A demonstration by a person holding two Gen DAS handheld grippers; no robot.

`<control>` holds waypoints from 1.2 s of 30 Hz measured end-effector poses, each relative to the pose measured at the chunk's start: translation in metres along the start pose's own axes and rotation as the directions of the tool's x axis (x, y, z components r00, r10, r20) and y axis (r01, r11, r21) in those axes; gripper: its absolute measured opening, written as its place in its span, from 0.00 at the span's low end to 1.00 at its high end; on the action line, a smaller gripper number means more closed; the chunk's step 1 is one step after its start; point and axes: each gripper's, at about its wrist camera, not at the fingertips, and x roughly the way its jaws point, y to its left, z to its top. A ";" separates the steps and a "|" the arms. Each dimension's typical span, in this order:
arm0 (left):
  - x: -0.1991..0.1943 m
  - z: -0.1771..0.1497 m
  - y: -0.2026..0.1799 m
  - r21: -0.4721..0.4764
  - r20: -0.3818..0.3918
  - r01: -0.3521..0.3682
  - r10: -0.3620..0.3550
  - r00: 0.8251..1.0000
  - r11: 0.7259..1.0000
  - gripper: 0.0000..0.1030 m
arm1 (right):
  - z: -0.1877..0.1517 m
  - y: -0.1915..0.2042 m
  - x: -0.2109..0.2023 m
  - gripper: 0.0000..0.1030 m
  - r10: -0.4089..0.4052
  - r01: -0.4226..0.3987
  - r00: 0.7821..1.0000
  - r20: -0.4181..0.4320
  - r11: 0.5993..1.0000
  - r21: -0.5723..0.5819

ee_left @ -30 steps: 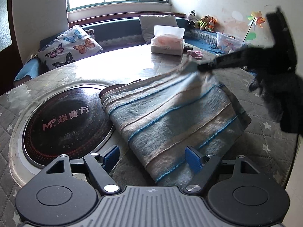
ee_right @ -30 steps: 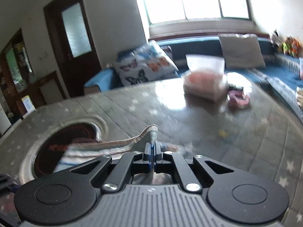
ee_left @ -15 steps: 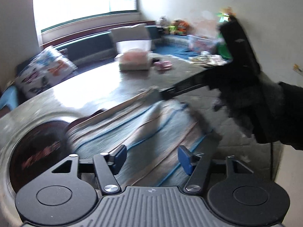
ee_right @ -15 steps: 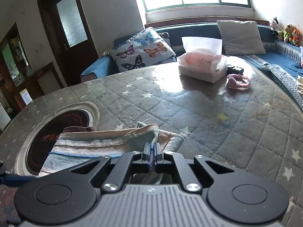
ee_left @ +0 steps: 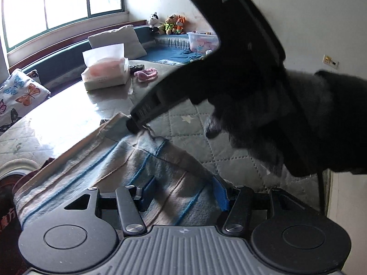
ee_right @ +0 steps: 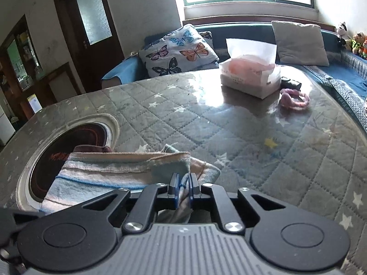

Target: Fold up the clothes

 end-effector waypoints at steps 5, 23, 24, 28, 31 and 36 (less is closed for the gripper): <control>-0.001 -0.002 -0.001 0.008 0.002 -0.006 0.006 1.000 1.000 0.56 | 0.009 0.002 -0.004 0.09 0.006 -0.005 0.999 0.032 1.000 -0.023; -0.035 -0.012 -0.006 -0.020 0.018 -0.024 0.024 1.000 1.000 0.61 | 0.007 0.004 -0.014 0.10 -0.005 0.006 1.000 0.020 0.998 -0.056; -0.041 -0.013 -0.005 -0.025 0.023 -0.030 0.030 0.999 0.999 0.62 | 0.006 0.006 -0.020 0.10 -0.002 0.004 1.000 0.030 0.998 -0.060; -0.064 -0.020 0.007 -0.056 0.048 -0.078 0.081 0.996 0.995 0.64 | -0.004 0.017 -0.043 0.10 0.025 -0.021 0.999 0.046 0.995 -0.095; -0.077 -0.023 0.025 -0.100 0.057 -0.135 0.141 0.988 0.986 0.64 | -0.018 0.027 -0.059 0.11 0.046 -0.040 0.998 0.049 0.991 -0.126; -0.078 -0.028 0.069 -0.200 0.017 -0.248 0.257 0.966 0.948 0.64 | -0.044 0.041 -0.076 0.11 0.065 -0.054 0.996 0.056 0.981 -0.188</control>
